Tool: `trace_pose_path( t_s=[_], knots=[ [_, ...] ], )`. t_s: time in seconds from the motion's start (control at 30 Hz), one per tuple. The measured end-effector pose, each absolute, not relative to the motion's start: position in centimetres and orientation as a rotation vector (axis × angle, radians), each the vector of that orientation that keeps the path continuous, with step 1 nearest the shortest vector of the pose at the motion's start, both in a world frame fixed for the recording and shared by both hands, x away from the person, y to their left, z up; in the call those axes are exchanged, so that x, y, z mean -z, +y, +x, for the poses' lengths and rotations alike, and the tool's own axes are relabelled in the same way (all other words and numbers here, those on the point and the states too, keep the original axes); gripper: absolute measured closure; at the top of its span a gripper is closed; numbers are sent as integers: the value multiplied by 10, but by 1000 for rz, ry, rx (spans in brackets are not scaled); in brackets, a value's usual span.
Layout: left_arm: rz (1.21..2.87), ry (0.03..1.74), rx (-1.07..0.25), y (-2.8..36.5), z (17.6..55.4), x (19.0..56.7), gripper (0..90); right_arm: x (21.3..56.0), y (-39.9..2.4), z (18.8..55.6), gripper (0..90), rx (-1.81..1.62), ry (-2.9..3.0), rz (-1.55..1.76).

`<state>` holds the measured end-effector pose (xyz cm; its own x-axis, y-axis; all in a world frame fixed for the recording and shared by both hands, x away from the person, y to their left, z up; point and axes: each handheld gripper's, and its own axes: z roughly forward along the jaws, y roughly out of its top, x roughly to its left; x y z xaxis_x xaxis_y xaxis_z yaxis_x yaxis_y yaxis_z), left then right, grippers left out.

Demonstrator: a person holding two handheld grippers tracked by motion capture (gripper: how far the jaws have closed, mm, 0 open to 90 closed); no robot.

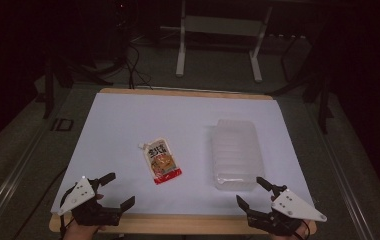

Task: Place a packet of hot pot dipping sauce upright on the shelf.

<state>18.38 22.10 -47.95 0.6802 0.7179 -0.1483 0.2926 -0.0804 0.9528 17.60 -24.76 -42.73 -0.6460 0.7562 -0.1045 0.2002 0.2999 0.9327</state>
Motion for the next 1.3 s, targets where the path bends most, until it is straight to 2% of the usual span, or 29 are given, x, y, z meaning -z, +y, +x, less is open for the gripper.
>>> trace_pose_path(
  t_s=[0.03,0.27,0.53,0.63,0.77,1.0,1.03,1.17,1.3],
  knots=[
    [1668,830,-428,221,184,479,5,428,-247,176,111,-1335,2036,849],
    [1717,777,-444,217,179,474,5,426,-239,172,103,-1394,2072,800],
    [1793,699,-366,201,184,471,6,423,-238,169,103,-1454,2060,759],
    [1796,654,-362,198,189,468,32,424,-238,169,106,-1466,2065,757],
    [1790,656,-367,199,205,465,33,424,-238,169,106,-1468,2066,754],
    [1788,688,-346,206,229,463,74,423,-240,169,134,-1487,2059,757],
    [1811,695,-364,206,235,463,106,422,-241,169,134,-1491,2046,755],
    [1809,707,-345,208,246,464,142,423,-240,169,130,-1478,2058,757],
    [1817,703,-368,206,255,463,144,423,-240,169,126,-1479,2066,761]
  ],
)
